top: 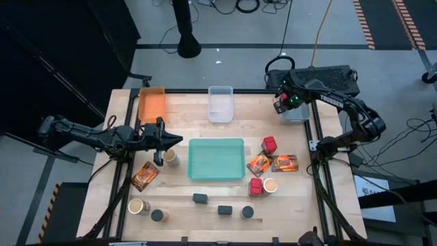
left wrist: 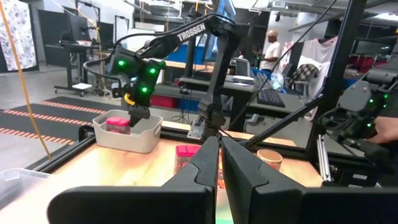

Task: Sort spices by type
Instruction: Put the top right red spice can into the gray bin, then put the top gold spice bottle into the orange bin

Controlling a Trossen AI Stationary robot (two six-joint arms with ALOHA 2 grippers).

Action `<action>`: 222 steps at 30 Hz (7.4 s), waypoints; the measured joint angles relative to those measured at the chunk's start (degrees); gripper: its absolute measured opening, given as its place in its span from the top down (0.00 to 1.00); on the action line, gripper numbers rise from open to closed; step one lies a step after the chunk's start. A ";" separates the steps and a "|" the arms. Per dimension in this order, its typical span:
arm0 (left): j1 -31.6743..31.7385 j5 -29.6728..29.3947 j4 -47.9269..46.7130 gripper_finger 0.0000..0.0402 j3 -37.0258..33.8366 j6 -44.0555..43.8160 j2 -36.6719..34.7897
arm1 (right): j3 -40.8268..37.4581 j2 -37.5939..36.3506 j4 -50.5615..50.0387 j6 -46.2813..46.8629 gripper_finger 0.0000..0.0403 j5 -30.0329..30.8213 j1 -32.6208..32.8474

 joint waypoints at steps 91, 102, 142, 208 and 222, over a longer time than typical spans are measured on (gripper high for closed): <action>-7.37 9.47 -93.95 0.87 43.12 -44.50 26.45 | -4.96 -22.64 45.15 -10.14 1.00 10.02 66.46; -8.58 5.02 -94.01 0.44 43.12 -34.23 26.43 | -4.96 -22.64 42.71 -10.14 1.00 10.01 66.46; -4.05 2.71 -90.79 0.05 38.62 -22.20 33.11 | -4.96 -22.62 40.12 -10.11 1.00 10.02 66.45; 33.13 -9.46 -103.67 0.30 52.22 -8.26 30.06 | -4.96 -22.62 40.12 -9.92 1.00 10.05 64.82; 57.25 4.87 -95.23 0.30 52.19 5.51 30.10 | -4.96 -22.62 40.02 -9.89 1.00 10.05 64.84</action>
